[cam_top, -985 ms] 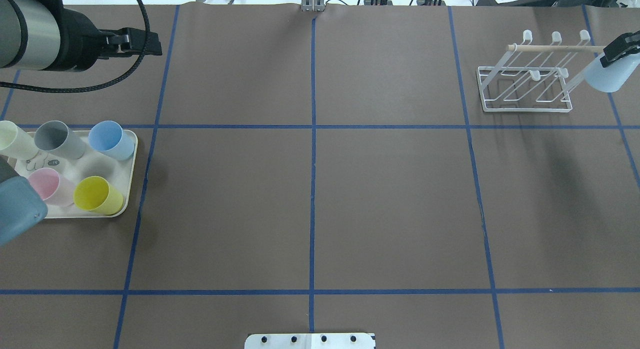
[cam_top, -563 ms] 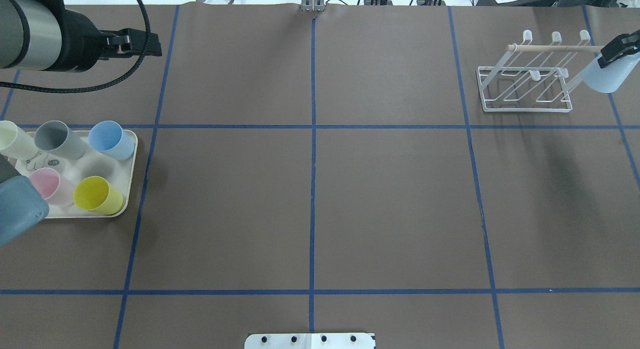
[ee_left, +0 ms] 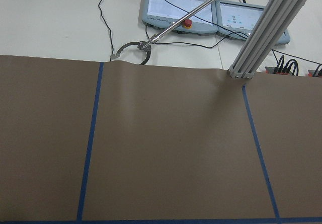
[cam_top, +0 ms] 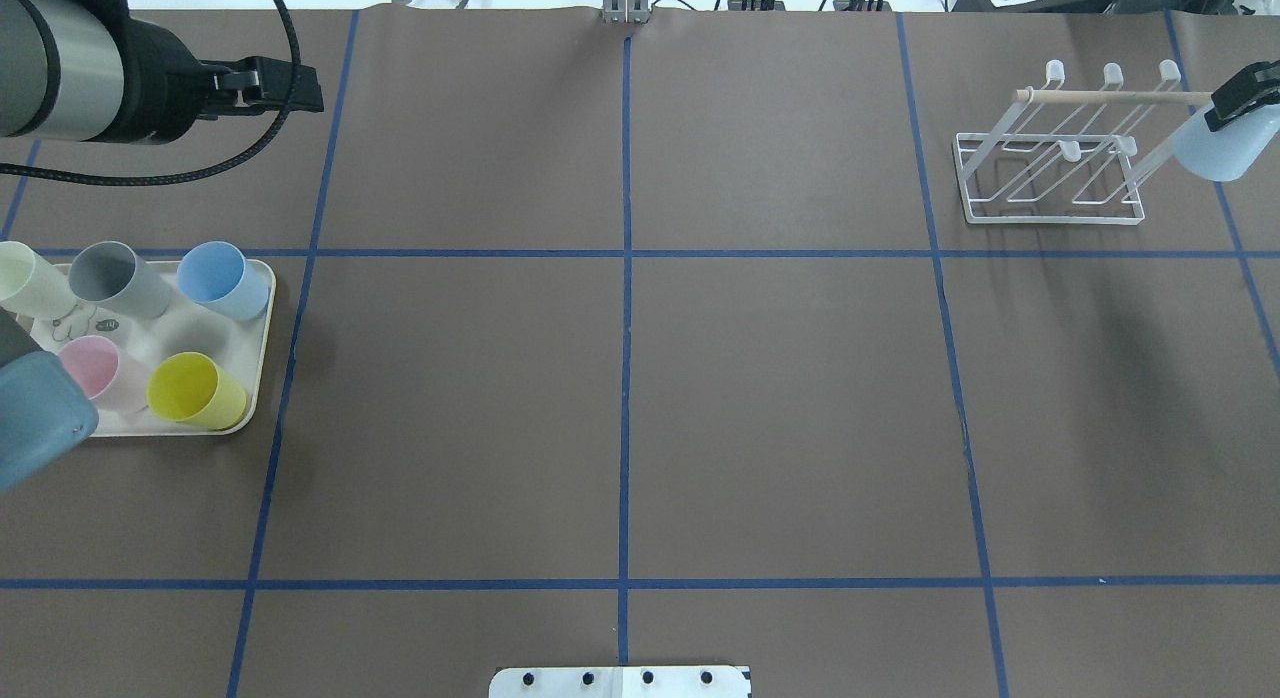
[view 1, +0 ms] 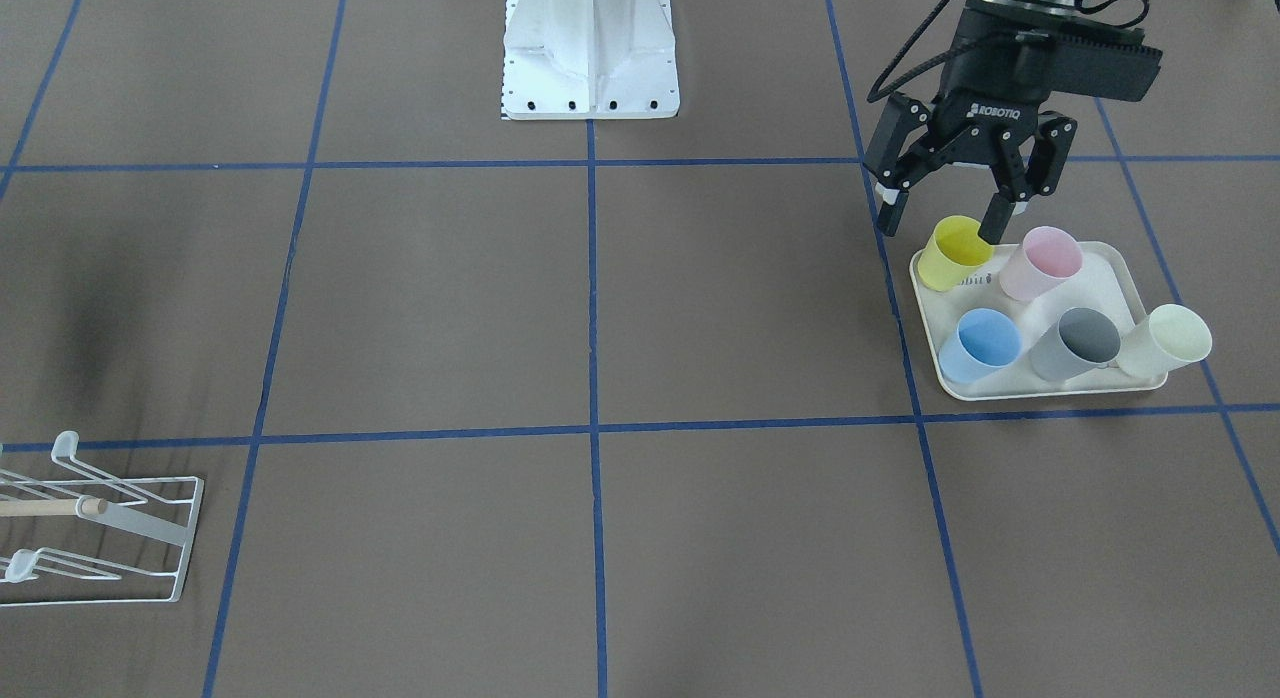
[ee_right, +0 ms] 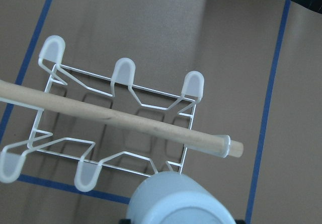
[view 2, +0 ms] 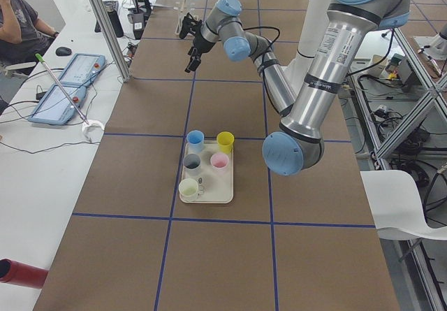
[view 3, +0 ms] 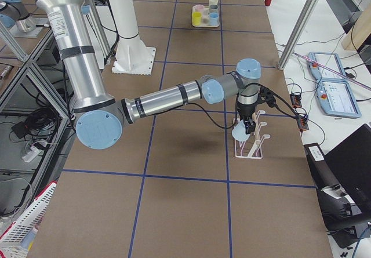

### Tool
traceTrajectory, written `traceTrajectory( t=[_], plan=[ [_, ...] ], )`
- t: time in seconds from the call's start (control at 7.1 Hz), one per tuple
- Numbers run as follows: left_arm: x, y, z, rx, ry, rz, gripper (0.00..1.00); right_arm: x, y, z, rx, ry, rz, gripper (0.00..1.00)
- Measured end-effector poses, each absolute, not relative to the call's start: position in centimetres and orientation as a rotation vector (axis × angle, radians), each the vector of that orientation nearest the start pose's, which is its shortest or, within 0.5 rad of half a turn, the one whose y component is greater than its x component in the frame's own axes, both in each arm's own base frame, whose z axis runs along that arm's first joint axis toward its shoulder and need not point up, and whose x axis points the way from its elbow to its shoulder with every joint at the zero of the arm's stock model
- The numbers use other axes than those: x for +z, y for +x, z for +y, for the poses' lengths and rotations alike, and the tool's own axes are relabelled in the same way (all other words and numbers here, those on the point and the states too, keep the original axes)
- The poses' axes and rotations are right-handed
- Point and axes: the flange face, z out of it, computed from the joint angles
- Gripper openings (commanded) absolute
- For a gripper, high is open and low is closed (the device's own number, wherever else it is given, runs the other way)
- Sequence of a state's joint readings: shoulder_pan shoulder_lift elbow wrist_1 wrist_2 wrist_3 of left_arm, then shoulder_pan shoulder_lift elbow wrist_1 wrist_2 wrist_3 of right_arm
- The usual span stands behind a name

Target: Transfer IKEA cup to right arm and place on rack

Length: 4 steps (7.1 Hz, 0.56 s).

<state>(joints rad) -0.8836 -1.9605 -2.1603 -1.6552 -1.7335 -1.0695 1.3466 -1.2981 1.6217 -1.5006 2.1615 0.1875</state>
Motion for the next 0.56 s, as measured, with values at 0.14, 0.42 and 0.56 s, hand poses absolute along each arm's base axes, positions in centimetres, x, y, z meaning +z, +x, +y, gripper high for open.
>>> traceTrajectory(
  t=[0.14, 0.42, 0.56],
  plan=[
    [19.1, 23.6, -47.2, -0.259, 0.565, 0.913, 1.0, 48.4, -6.1, -61.6, -0.151, 0.255, -0.649, 0.16],
    [19.1, 23.6, -47.2, -0.261, 0.565, 0.913, 1.0, 48.3, -6.2, -62.5, -0.151, 0.253, -0.647, 0.16],
    [19.1, 23.6, -47.2, -0.261, 0.565, 0.914, 1.0, 48.4, -6.3, -62.7, -0.151, 0.252, -0.646, 0.16]
  ],
)
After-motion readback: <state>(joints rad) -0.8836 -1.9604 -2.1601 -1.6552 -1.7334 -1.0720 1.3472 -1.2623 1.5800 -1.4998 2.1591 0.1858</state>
